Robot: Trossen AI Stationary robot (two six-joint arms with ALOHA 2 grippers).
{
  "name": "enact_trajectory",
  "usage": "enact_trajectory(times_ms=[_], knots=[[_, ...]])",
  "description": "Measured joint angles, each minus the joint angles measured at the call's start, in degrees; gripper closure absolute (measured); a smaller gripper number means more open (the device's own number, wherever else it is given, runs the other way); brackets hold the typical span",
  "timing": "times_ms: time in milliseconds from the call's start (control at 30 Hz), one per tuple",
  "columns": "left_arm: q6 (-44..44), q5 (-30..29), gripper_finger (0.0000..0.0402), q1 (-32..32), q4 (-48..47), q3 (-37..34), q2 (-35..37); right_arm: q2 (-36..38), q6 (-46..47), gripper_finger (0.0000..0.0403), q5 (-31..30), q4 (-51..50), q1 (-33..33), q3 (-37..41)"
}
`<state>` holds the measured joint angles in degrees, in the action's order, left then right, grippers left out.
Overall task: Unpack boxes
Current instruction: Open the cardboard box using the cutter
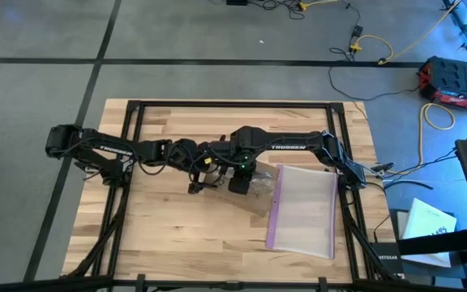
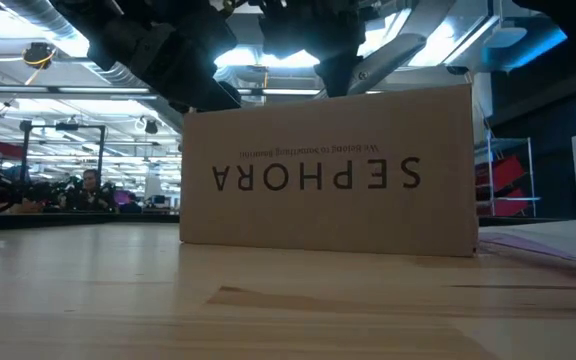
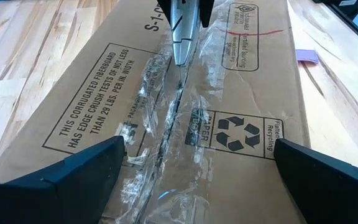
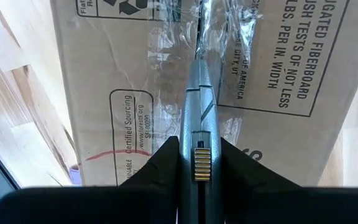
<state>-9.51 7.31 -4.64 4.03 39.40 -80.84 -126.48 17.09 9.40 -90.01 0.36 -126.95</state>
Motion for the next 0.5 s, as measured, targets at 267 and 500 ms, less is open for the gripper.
enact_trajectory(times_ms=[267,500], knots=[[-0.1,0.0,0.0002,0.0,0.0,0.0,0.0,0.0,2.2,0.0346,0.3,0.5,0.3,2.7],[-1.2,0.0,0.0002,0.0,0.1,0.0,0.0,0.4,3.5,0.0346,0.1,-0.2,1.1,2.8]])
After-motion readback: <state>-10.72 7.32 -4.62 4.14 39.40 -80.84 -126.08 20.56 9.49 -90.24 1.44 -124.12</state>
